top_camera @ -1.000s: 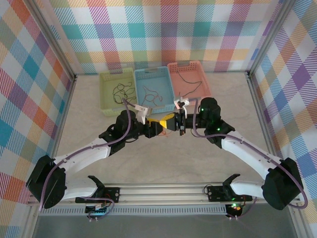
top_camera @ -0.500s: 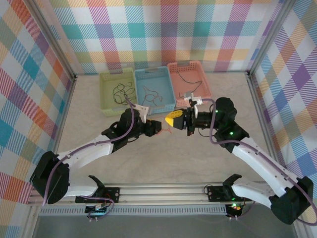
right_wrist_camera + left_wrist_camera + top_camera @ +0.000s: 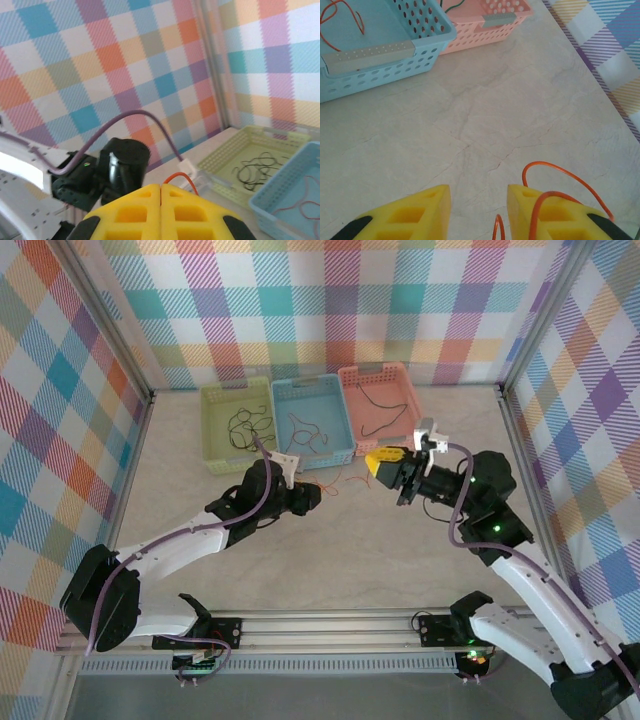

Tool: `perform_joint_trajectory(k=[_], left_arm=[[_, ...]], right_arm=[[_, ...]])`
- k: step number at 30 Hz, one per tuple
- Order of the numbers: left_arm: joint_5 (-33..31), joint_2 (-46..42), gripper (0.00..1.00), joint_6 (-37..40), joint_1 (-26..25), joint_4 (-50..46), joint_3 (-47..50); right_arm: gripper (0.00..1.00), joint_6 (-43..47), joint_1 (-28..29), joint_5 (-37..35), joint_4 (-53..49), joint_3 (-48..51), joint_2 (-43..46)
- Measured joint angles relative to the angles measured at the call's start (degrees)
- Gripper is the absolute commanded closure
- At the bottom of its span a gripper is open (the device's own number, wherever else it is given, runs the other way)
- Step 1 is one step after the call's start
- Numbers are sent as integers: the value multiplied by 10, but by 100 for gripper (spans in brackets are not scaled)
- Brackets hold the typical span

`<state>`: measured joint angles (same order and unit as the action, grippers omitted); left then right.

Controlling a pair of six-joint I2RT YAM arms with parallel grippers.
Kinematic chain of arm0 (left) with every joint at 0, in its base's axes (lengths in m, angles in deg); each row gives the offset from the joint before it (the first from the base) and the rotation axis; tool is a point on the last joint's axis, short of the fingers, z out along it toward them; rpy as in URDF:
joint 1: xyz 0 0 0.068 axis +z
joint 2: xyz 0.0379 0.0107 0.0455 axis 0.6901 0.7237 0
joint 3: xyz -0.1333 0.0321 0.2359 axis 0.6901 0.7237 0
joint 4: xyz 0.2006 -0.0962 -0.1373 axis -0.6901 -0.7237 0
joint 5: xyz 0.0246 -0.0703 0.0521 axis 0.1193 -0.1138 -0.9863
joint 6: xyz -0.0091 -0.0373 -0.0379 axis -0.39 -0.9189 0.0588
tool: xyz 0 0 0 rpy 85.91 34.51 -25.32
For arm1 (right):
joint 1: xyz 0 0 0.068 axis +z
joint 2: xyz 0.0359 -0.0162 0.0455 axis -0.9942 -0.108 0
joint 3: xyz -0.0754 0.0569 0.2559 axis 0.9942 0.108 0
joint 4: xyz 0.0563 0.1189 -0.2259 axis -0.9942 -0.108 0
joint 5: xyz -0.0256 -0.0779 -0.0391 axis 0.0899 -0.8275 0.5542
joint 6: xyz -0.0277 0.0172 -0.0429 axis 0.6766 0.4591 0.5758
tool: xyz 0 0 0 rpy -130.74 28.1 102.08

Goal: Untangle the cables

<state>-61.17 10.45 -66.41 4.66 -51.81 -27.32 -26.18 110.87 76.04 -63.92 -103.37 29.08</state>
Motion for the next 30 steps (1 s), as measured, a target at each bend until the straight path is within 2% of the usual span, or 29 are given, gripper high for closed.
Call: perform_joint_trajectory(k=[9,18,24,30], left_arm=[[-13,0,66,0,0,-5,-2],[-68,-21,68,1,0,-33,-4],[-74,-22,73,0,0,-37,-4],[-41,-20,84,0,0,-32,-4]], right_arm=[[100,0,-56,-122,-52,0,43],[100,-1,-103,-282,-117,2,67],[100,-2,-114,-311,-125,24,65],[100,-6,-114,-298,-119,54,19]])
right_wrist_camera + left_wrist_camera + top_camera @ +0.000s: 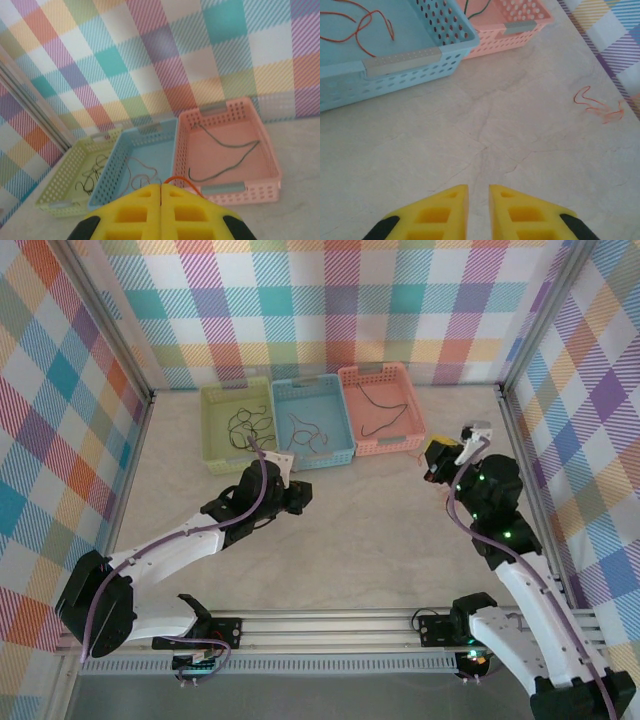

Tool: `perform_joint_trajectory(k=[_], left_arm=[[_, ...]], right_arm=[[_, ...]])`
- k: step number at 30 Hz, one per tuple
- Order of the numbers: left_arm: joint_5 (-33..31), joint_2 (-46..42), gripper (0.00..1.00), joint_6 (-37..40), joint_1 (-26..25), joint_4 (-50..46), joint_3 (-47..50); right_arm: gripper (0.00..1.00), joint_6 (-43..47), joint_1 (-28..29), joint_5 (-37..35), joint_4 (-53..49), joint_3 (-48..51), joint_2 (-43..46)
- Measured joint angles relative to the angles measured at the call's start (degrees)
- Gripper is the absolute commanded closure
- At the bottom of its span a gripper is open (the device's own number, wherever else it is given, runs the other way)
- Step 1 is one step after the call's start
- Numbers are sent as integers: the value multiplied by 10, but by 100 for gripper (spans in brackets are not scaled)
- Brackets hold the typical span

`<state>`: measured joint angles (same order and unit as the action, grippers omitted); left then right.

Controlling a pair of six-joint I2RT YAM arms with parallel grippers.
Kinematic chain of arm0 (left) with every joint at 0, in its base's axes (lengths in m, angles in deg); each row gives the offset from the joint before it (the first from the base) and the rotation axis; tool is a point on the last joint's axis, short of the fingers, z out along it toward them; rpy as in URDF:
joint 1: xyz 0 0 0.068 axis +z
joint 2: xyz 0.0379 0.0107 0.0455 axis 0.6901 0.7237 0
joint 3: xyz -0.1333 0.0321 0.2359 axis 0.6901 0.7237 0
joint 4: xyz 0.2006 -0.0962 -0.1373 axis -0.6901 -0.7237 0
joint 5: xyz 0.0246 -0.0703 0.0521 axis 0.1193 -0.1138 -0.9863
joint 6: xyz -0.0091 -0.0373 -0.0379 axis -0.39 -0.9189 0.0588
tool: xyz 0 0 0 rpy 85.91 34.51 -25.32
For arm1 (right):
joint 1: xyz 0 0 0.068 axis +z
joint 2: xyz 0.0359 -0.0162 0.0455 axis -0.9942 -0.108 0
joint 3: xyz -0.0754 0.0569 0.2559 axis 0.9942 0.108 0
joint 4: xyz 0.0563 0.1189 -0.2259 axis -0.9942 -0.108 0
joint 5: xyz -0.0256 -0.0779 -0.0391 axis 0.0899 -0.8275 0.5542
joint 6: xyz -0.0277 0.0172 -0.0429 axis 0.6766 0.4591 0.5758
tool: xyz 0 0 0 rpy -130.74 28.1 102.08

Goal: Untangle the cables

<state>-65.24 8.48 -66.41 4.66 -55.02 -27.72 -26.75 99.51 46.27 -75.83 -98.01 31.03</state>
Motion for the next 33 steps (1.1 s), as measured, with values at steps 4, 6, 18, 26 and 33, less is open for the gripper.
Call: perform_joint_trajectory(k=[4,6,18,26,33], left_arm=[[11,0,86,0,0,4,0],[12,1,86,0,0,4,0],[138,9,47,2,-3,84,2],[176,28,38,39,-58,114,1],[155,55,30,85,-107,96,-11]], right_arm=[[100,-5,0,11,7,19,-25],[100,-8,0,20,14,21,-31],[100,-31,0,158,49,17,-65],[100,-99,0,292,62,-33,-88],[100,-163,0,375,77,-61,-90]])
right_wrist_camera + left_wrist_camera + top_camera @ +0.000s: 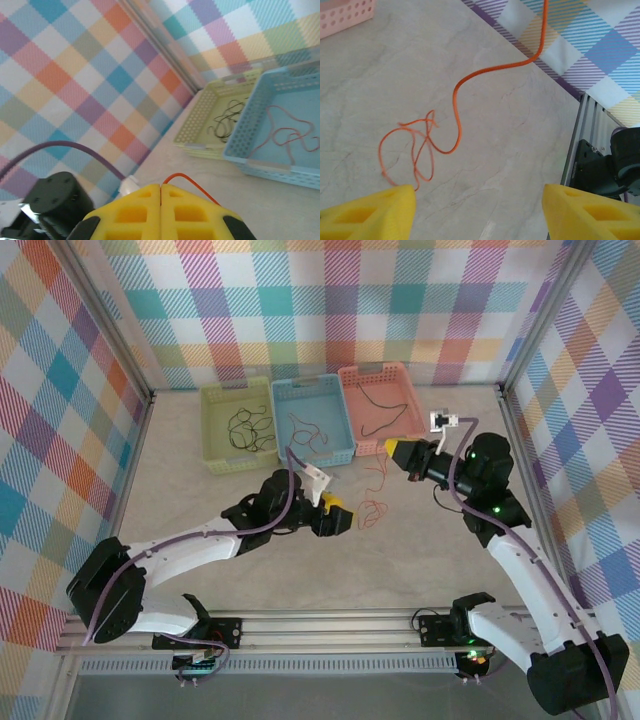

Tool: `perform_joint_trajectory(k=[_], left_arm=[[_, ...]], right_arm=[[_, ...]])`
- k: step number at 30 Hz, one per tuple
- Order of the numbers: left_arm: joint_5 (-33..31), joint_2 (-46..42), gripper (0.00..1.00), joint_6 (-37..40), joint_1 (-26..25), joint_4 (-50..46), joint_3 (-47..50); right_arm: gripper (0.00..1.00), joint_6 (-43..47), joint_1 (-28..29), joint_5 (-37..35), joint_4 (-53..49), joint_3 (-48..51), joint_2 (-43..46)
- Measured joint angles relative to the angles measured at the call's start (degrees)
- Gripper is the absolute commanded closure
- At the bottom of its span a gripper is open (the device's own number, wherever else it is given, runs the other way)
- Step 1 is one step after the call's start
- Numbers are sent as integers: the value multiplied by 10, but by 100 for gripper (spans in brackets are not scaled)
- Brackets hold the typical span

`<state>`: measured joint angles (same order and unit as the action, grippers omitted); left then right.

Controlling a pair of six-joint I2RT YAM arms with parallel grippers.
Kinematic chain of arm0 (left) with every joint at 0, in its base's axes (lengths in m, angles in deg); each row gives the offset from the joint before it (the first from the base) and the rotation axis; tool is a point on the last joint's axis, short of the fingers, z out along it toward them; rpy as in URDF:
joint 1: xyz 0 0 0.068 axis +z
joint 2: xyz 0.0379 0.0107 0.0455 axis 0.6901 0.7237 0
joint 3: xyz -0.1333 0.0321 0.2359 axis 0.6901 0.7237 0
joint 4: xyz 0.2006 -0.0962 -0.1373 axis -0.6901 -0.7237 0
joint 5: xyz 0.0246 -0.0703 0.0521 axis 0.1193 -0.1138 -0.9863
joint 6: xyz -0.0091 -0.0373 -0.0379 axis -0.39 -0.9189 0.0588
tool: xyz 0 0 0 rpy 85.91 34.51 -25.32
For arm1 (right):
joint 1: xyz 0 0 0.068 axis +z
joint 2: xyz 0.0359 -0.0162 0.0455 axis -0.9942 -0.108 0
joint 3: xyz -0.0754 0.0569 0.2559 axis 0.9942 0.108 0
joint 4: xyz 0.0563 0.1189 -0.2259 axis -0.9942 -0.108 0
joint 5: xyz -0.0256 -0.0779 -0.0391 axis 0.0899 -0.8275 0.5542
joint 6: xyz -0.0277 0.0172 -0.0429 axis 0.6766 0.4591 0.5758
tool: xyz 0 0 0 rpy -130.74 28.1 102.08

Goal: Untangle the cables

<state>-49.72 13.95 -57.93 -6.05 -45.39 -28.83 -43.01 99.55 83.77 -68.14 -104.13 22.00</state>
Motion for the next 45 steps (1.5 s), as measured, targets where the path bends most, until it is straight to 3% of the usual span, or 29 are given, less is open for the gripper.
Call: perform_joint_trajectory(k=[13,18,28,31,38,45], left_arm=[[-62,5,30,35,-24,-2,-9],[-75,16,37,35,-24,-2,-11],[-86,39,40,37,-24,2,-24],[-86,48,50,34,-26,2,-26],[-93,52,99,31,-29,2,-31],[-94,42,100,33,-31,-2,-31]], right_arm=[[100,-51,18,55,17,-1,-15],[100,-72,30,69,30,-1,-33],[100,-108,52,83,68,-1,-64],[100,-126,56,90,87,-1,-75],[100,-131,57,90,85,-1,-76],[100,-63,57,21,24,-30,-78]])
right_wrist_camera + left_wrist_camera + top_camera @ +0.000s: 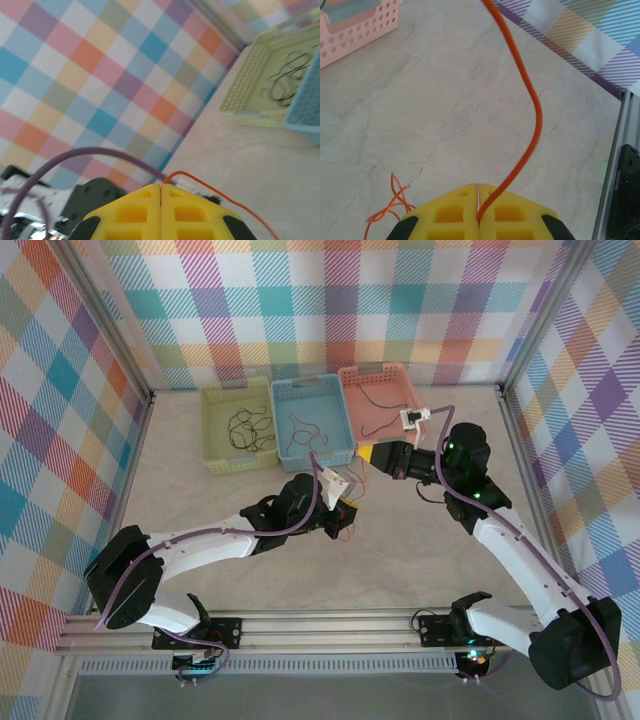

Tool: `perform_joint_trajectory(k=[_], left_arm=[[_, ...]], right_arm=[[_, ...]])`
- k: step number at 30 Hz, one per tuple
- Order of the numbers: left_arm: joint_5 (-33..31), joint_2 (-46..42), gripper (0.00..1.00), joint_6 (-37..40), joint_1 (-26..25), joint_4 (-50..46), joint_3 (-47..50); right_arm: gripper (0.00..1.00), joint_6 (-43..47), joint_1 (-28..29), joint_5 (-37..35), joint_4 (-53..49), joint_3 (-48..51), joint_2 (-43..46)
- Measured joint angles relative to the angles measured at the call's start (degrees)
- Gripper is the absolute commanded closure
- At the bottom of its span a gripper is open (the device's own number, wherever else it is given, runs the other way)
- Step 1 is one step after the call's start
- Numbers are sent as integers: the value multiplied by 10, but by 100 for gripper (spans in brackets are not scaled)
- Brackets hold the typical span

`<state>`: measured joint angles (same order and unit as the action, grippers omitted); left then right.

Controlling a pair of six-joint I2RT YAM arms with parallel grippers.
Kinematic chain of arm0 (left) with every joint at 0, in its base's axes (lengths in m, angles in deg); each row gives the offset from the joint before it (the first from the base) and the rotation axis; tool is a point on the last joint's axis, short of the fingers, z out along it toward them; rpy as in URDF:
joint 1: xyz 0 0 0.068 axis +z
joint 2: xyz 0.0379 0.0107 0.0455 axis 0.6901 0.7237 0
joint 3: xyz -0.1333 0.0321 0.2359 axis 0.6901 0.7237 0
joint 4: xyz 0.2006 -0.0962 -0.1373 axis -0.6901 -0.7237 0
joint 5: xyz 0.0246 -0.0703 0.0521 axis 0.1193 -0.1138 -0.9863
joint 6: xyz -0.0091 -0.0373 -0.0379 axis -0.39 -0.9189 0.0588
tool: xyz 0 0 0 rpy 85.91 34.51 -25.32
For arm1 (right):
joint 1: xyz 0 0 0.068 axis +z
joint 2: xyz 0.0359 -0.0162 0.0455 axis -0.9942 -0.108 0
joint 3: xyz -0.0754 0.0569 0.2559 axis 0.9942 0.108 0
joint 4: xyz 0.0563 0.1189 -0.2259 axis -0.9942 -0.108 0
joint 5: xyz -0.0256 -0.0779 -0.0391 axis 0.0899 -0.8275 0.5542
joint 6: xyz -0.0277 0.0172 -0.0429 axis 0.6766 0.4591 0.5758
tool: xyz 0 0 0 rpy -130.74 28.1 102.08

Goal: Untangle the cables

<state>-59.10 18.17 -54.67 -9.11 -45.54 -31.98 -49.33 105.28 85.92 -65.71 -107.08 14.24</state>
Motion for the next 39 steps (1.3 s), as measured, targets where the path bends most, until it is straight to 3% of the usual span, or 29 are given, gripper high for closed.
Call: perform_joint_trajectory(k=[5,9,12,15,22,30,39], left_arm=[[16,-21,100,-2,0,0,0],[26,-31,100,-14,0,0,0],[27,-36,100,-26,0,0,0],[28,-45,100,-37,0,0,1],[19,-66,100,-61,0,-1,2],[-3,-108,100,-73,0,-6,6],[-6,-143,100,-78,0,-12,12]], right_arm=[[98,66,0,-79,-37,-28,-37],[57,95,-1,-122,-49,-28,-82],[44,122,-1,-139,-62,-28,-100],[38,151,-1,-145,-66,-27,-100],[36,210,-1,-139,-36,59,-7],[49,269,15,-64,14,161,159],[39,356,100,-14,60,232,139]])
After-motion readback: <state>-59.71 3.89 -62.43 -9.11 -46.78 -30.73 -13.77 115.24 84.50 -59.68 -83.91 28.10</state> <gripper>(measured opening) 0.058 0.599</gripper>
